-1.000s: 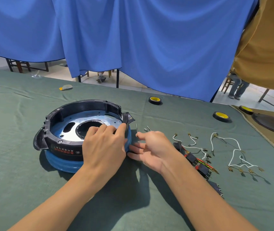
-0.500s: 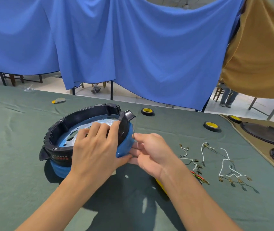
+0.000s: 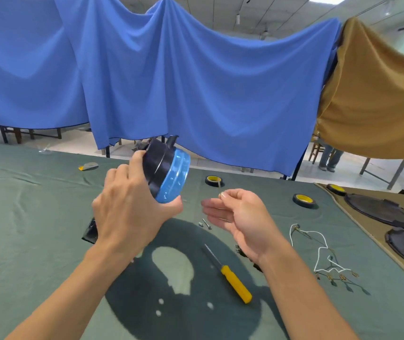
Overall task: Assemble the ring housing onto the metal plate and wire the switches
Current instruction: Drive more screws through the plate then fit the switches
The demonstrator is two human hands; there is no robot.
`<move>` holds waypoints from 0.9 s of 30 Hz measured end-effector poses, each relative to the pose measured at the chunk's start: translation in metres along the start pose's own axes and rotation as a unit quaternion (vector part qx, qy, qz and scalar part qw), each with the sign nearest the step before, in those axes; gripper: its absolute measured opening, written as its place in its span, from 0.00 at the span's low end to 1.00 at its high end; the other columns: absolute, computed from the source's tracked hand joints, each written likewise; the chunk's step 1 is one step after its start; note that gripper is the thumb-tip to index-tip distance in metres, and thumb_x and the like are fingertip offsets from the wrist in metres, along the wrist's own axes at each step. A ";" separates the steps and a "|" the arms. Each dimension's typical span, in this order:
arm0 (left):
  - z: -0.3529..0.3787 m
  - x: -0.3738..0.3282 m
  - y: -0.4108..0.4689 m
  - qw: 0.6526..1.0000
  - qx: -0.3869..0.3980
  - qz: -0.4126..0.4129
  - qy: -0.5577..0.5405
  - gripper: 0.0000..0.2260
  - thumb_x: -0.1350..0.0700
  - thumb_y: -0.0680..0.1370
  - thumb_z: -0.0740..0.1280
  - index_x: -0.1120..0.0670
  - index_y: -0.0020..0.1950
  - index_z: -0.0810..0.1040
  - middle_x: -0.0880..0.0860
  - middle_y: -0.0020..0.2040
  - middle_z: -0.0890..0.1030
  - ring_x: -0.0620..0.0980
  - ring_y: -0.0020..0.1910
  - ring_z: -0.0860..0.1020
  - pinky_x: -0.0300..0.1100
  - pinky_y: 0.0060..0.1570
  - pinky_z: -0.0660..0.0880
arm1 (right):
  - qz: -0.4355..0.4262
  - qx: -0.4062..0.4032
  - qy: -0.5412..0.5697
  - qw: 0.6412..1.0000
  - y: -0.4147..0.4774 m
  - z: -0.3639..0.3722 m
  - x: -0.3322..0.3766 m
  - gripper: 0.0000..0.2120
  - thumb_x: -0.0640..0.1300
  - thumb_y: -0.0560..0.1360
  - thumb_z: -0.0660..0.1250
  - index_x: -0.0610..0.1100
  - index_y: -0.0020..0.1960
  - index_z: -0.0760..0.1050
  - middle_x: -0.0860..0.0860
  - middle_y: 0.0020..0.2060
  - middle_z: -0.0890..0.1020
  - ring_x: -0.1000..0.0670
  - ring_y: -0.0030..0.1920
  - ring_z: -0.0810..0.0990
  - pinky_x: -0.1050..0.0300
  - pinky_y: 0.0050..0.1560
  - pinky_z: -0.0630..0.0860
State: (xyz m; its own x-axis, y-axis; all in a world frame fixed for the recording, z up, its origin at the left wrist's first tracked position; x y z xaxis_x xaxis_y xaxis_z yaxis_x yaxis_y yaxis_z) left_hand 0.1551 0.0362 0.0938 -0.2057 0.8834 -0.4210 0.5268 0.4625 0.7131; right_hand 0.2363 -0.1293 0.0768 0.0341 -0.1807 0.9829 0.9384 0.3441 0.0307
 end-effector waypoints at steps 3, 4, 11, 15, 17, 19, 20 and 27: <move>-0.014 0.003 0.014 0.992 -0.007 -0.071 -0.099 0.34 0.37 0.59 0.70 0.46 0.63 0.71 0.47 0.46 0.77 0.55 0.47 0.72 0.48 0.43 0.64 | -0.019 -0.053 -0.154 0.987 -0.008 -0.017 -0.010 0.05 0.36 0.81 0.57 0.43 0.51 0.70 0.48 0.31 0.84 0.52 0.31 0.81 0.58 0.37 0.78; -0.018 0.004 0.016 0.988 -0.010 -0.085 -0.129 0.32 0.37 0.59 0.69 0.45 0.60 0.71 0.45 0.45 0.77 0.53 0.46 0.72 0.47 0.44 0.64 | -0.020 -0.075 -0.197 0.977 -0.011 -0.022 -0.015 0.07 0.36 0.79 0.58 0.45 0.50 0.73 0.48 0.31 0.84 0.52 0.31 0.80 0.55 0.38 0.79; -0.037 0.020 0.020 0.924 -0.006 -0.205 -0.324 0.30 0.40 0.57 0.72 0.48 0.57 0.79 0.44 0.45 0.82 0.51 0.48 0.81 0.48 0.49 0.79 | -0.165 -0.045 -0.548 0.819 -0.036 -0.042 -0.047 0.14 0.40 0.76 0.60 0.51 0.54 0.82 0.53 0.39 0.85 0.51 0.43 0.78 0.54 0.52 0.74; -0.047 0.032 0.023 0.839 0.032 -0.271 -0.471 0.16 0.47 0.60 0.76 0.52 0.44 0.83 0.47 0.36 0.85 0.45 0.31 0.82 0.37 0.29 0.77 | -0.191 0.032 -0.723 0.663 -0.048 -0.037 -0.070 0.13 0.44 0.77 0.55 0.46 0.52 0.78 0.51 0.50 0.81 0.45 0.51 0.76 0.51 0.53 0.72; -0.051 0.038 0.022 0.813 0.047 -0.291 -0.502 0.11 0.50 0.63 0.77 0.54 0.41 0.83 0.48 0.33 0.85 0.46 0.27 0.81 0.37 0.26 0.76 | -0.177 0.026 -0.720 0.670 -0.051 -0.037 -0.075 0.09 0.45 0.77 0.56 0.45 0.46 0.74 0.49 0.48 0.81 0.43 0.51 0.77 0.51 0.49 0.72; -0.054 0.044 0.020 0.796 0.055 -0.309 -0.518 0.09 0.50 0.65 0.78 0.54 0.37 0.83 0.49 0.32 0.85 0.47 0.26 0.81 0.37 0.24 0.75 | -0.183 0.027 -0.710 0.679 -0.053 -0.037 -0.079 0.07 0.44 0.77 0.57 0.46 0.41 0.70 0.48 0.46 0.80 0.43 0.50 0.77 0.51 0.47 0.70; -0.055 0.047 0.020 0.789 0.056 -0.321 -0.522 0.09 0.50 0.66 0.78 0.54 0.35 0.82 0.49 0.31 0.84 0.48 0.25 0.80 0.37 0.23 0.74 | -0.183 0.028 -0.706 0.683 -0.053 -0.037 -0.080 0.08 0.43 0.77 0.57 0.46 0.40 0.68 0.46 0.45 0.80 0.42 0.49 0.77 0.51 0.46 0.70; -0.055 0.070 0.011 0.729 0.142 -0.400 -0.537 0.14 0.46 0.67 0.75 0.55 0.44 0.81 0.50 0.29 0.81 0.49 0.22 0.78 0.37 0.23 0.75 | -0.172 -0.035 -0.704 0.689 -0.044 -0.066 -0.085 0.08 0.40 0.77 0.58 0.46 0.40 0.71 0.47 0.45 0.81 0.43 0.48 0.76 0.51 0.47 0.68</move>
State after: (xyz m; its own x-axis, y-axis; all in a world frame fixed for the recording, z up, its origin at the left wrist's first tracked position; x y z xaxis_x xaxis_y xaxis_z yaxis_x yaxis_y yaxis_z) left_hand 0.1010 0.1071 0.1030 0.1437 -0.2995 -0.9432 0.7730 0.6290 -0.0819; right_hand 0.2147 -0.1903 -0.0197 -0.5148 0.8483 0.1238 0.8239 0.4497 0.3448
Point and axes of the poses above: each hand's wrist, its own y-axis towards the middle knuckle, its own z-axis out of the palm, x = y × z, the point moved 2 cm from there along y, towards the middle knuckle
